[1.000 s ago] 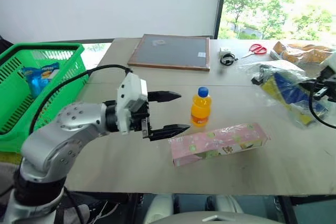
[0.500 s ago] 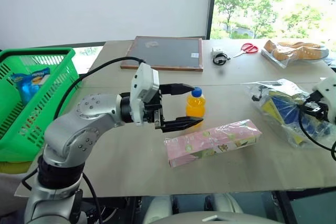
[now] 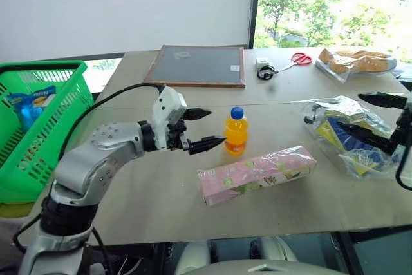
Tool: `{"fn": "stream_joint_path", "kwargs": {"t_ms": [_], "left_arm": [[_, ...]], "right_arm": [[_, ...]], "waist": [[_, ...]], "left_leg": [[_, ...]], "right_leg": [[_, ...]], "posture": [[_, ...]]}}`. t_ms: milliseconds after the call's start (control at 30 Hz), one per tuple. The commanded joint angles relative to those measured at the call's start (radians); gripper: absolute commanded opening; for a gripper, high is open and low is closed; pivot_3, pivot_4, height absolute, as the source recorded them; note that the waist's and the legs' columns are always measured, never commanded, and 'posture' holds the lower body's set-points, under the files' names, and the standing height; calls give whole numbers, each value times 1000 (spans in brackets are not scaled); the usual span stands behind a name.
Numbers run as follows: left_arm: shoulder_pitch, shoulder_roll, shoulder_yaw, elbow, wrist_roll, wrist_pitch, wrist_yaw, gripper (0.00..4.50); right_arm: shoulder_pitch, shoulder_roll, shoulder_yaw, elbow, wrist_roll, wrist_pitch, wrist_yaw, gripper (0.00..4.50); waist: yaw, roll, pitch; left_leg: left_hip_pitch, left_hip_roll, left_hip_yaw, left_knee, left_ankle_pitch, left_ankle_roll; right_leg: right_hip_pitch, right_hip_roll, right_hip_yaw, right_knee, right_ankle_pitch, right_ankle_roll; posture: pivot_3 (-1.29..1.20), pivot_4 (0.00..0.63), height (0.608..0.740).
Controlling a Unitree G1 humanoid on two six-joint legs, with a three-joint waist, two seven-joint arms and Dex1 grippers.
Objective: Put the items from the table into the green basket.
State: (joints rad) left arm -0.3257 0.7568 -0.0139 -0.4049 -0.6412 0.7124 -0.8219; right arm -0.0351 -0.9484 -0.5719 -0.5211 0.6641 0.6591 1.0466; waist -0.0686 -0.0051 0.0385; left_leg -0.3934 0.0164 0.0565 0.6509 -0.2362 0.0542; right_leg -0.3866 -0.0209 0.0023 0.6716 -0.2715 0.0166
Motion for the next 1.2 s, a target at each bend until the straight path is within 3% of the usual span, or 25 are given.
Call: {"fn": "stream_joint_path", "kwargs": {"t_ms": [33,333,633,1200], "left_arm": [[-18,-2,-43,20,56,-48,-35,4500],[-53,-101,-142,145,174,-122,-46,4500],[-68,-146,-168,203,226,-165,-92,4500],[-183,-303,-264,519,416,-297,-73,4500]], "right_arm": [[41,-24,-43,-123,110,28,38,4425],[172,-46,-104,-216,167,57,39,4425],[363,-14,-303,-271,219,76,73,4425],[409,-12,-335,-300,263,57,26,4425]], "waist": [[0,-1,0],[-4,-2,0],[-32,-2,0],[-73,-3,-1]], "left_leg": [[0,0,0,0,0,0],[-1,-1,1,0,0,1],[-2,-1,1,0,-1,1],[-2,-1,1,0,-1,2]], "right_leg": [[0,0,0,0,0,0],[0,-7,0,-2,0,0],[0,-6,0,-3,0,0],[0,-6,0,-4,-1,4]], "posture": [[-180,0,740],[-226,3,740],[-277,14,740],[-334,13,740]]}}
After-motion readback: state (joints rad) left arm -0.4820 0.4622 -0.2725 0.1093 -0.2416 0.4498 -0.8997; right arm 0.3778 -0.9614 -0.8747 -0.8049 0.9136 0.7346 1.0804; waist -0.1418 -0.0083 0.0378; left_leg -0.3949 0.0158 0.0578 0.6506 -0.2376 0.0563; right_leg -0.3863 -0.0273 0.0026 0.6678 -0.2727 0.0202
